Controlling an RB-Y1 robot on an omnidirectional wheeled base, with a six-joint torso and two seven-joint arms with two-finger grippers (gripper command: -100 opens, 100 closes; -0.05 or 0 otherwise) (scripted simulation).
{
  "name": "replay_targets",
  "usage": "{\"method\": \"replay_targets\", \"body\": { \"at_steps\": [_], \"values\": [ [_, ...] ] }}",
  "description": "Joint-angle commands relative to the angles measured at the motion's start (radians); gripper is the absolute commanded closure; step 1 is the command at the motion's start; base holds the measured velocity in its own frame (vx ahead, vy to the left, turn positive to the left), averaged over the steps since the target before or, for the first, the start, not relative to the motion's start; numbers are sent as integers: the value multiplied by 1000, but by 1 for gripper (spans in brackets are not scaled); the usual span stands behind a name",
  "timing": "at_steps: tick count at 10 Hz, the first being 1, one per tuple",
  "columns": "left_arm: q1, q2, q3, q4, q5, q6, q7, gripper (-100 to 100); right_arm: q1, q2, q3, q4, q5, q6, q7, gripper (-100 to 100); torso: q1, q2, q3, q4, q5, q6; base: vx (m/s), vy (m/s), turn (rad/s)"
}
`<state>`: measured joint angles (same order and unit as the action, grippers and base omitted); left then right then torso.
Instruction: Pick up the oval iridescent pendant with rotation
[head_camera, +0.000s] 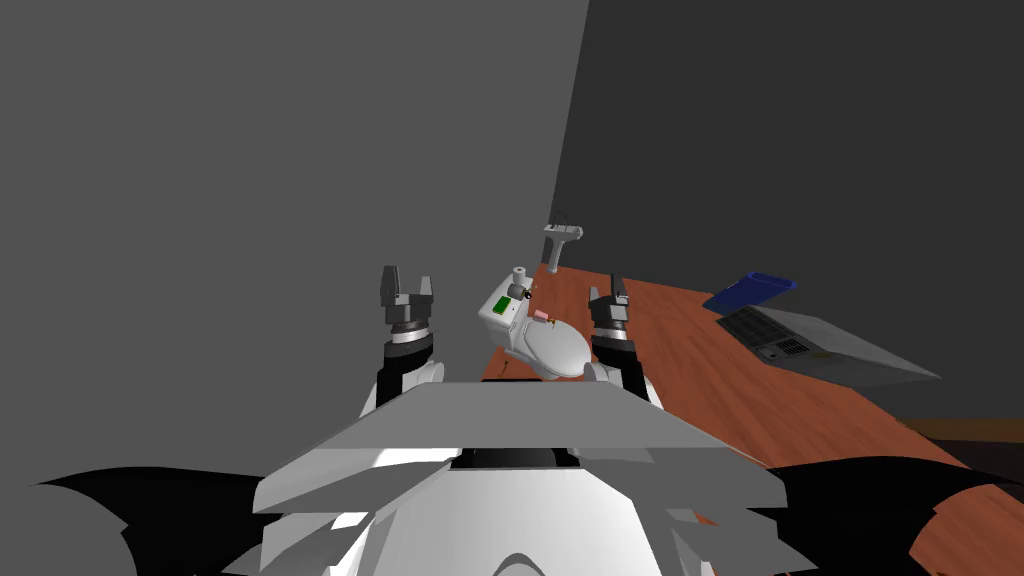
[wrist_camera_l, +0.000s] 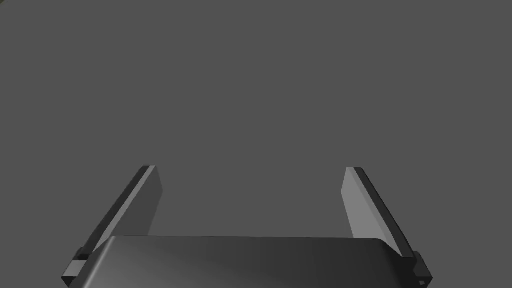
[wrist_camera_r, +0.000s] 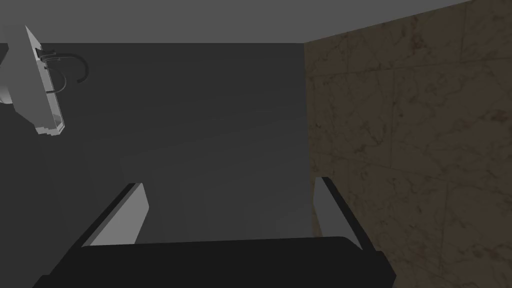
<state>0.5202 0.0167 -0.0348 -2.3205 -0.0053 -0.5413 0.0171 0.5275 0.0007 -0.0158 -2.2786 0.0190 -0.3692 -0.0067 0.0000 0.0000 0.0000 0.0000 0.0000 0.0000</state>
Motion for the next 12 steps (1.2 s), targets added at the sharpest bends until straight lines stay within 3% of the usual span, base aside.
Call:
{"method": "replay_targets", "body": {
  "at_steps": [1, 7, 9, 10, 12],
  "values": [
    [0, 0, 0, 0, 0, 0, 0, 0, -18, -39, 0, 23, -21, -10, -17, -100, 0, 0, 0, 0, 0, 0, -29, -1, 95],
    [0, 0, 0, 0, 0, 0, 0, 0, -124, -126, -2, 163, -152, -74, -123, -100, -2, 5, 3, 1, 0, 0, -70, -15, 158],
    [0, 0, 0, 0, 0, 0, 0, 0, -175, -146, -3, 223, -215, -104, -175, -100, -2, 6, 3, 1, 0, 0, -102, -17, 244],
    [0, 0, 0, 0, 0, 0, 0, 0, -175, -146, -3, 231, -215, -104, -175, -100, -1, 6, 4, 1, 0, 0, -63, -6, 63],
    [0, 0, 0, 0, 0, 0, 0, 0, -230, -162, -3, 301, -283, -137, -232, -100, -1, 3, 2, 1, 0, 0, -62, -10, 215]
  ]
}}
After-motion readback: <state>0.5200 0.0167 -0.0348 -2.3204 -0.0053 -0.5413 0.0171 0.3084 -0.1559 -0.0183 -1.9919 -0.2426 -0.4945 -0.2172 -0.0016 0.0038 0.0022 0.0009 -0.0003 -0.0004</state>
